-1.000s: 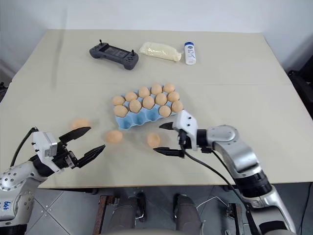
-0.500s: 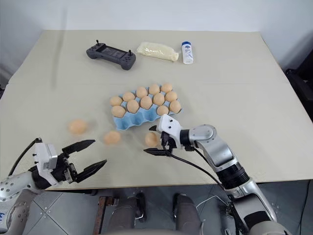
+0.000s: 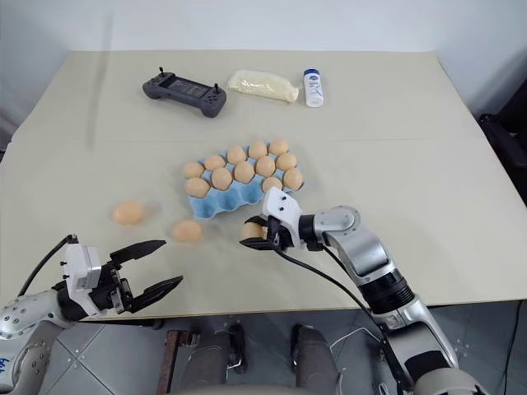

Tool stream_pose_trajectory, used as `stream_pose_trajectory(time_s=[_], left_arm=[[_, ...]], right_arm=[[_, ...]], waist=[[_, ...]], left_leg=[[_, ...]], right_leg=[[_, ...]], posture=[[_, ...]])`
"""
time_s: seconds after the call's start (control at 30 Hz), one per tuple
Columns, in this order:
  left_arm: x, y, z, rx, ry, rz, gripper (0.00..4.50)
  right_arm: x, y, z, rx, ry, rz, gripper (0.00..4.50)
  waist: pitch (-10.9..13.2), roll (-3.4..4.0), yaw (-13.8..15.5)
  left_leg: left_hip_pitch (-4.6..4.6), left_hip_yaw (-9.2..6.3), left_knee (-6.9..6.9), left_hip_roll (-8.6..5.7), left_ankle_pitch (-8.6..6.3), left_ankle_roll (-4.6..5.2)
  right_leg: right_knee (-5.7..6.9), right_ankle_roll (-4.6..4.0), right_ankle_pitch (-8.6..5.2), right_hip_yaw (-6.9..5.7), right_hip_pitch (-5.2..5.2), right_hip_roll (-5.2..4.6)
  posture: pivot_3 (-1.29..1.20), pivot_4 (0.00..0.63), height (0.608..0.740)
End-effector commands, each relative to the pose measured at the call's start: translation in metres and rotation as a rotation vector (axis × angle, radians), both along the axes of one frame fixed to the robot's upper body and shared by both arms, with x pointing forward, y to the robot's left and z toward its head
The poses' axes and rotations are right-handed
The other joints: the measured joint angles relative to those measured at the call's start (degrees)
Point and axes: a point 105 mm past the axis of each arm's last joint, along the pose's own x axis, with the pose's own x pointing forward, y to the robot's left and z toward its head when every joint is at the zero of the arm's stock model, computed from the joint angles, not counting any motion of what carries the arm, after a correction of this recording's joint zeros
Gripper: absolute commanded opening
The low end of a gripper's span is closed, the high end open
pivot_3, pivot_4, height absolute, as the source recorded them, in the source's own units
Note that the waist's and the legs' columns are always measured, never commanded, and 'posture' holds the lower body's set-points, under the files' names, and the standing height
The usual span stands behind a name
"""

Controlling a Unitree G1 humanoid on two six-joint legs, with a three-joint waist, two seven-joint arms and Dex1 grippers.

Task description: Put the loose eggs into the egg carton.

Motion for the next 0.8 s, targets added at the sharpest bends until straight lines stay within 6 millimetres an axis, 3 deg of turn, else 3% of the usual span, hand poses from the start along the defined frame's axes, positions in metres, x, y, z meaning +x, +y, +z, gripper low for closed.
stream_pose_trajectory(time_s=[0.03,0.17,0.3,0.8], left_arm=[[0.000,-0.003,0.006,-0.012,-0.037,-0.005,4.50],[0.003,-0.005,0.005,-0.018,-0.043,-0.005,4.50],[0.006,-0.006,0.006,-0.022,-0.055,-0.003,4.50],[0.009,-0.006,0.007,-0.026,-0.075,0.016,4.50]], right_arm=[[0.016,-0.005,0.053,0.102,-0.129,-0.077,1.93],[0.041,-0.008,0.063,0.085,-0.168,-0.163,1.93],[0.059,-0.005,0.061,0.066,-0.191,-0.225,1.93],[0.067,0.032,0.059,0.118,-0.178,-0.203,1.93]], waist=[[0.0,0.01,-0.1],[0.0,-0.01,-0.3],[0.0,-0.02,-0.4],[0.0,-0.01,-1.5]], left_leg=[[0.00,0.06,0.01,0.01,0.00,0.00],[0.01,0.20,0.06,0.10,0.01,-0.01],[-0.02,0.46,0.06,0.30,-0.02,-0.07],[0.03,0.76,0.35,0.60,0.04,-0.14]], right_leg=[[0.04,-0.03,0.02,0.03,-0.05,0.00],[0.10,-0.10,0.07,0.03,-0.15,0.01],[0.12,-0.20,0.12,-0.42,-0.25,-0.05],[0.47,-0.42,0.27,-0.57,-0.44,0.05]], posture=[[0.00,0.150,0.740],[0.00,0.150,0.740],[0.00,0.150,0.740],[0.00,0.150,0.740]])
